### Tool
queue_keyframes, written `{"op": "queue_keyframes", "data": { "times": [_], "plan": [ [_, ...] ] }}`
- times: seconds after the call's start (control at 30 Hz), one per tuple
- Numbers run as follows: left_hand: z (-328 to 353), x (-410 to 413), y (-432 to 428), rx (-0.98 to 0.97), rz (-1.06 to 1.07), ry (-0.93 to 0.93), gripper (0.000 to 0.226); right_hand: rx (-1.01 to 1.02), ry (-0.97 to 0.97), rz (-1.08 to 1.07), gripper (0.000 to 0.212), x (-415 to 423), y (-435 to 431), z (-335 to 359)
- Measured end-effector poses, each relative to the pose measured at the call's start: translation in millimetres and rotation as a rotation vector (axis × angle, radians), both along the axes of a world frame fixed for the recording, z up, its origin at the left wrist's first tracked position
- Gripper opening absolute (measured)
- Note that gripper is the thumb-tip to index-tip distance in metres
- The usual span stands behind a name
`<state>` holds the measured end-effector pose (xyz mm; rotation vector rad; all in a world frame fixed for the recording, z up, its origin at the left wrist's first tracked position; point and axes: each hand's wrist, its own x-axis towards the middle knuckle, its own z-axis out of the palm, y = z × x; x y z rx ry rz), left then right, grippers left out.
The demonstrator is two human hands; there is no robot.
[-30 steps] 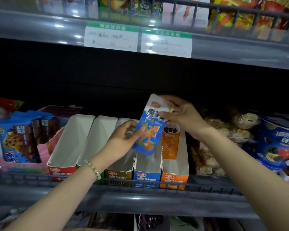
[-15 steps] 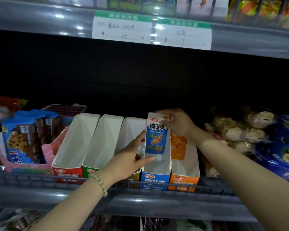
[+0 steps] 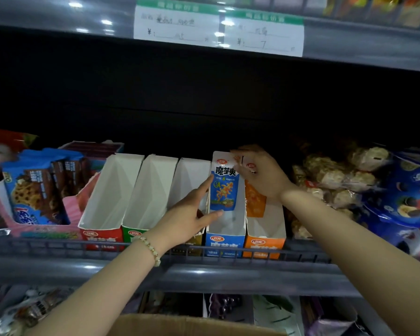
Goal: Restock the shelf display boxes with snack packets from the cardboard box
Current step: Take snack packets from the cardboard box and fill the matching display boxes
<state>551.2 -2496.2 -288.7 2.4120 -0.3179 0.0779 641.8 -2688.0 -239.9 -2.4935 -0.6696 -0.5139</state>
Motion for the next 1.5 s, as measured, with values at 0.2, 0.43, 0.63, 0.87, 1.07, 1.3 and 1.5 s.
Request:
{"op": "queue_keyframes", "data": {
  "times": [0.2, 0.43, 0.63, 0.87, 1.07, 1.3, 1.5],
  "plan": [
    [6.1, -42.2, -2.8, 0.087, 0.001, -0.187, 0.061, 0.007, 0.116, 0.069, 0.045, -81.1, -12.7, -10.6],
    [-26.6, -127.6, 30.4, 0.228, -0.040, -0.238, 0.043, -0.006, 0.279, 0.110, 0.047, -185.0, -10.4, -59.9],
    [-87.5, -193.3, 60.3, 0.313, -0.039, -0.075, 0.045, -0.040, 0.409, 0.103, 0.043, -252.4, 0.9, -125.6],
    [-162.1, -224.2, 74.9, 0.383, -0.111, 0.410, 0.062, -0.104, 0.722, 0.007, 0.045, -288.5, 6.8, -200.9],
    [-182.0, -228.5, 71.3, 0.352, -0.205, 0.585, 0.057, 0.097, 1.100, -0.180, 0.043, -291.2, 5.0, -250.6],
    [-191.6, -226.0, 75.8, 0.386, -0.279, 0.668, 0.061, 0.263, 1.248, -0.125, 0.045, -286.0, 25.1, -264.5],
    [-192.1, -224.0, 78.1, 0.241, -0.225, 0.623, 0.078, 0.399, 1.294, -0.218, 0.055, -281.7, 21.1, -272.2]
  ]
}}
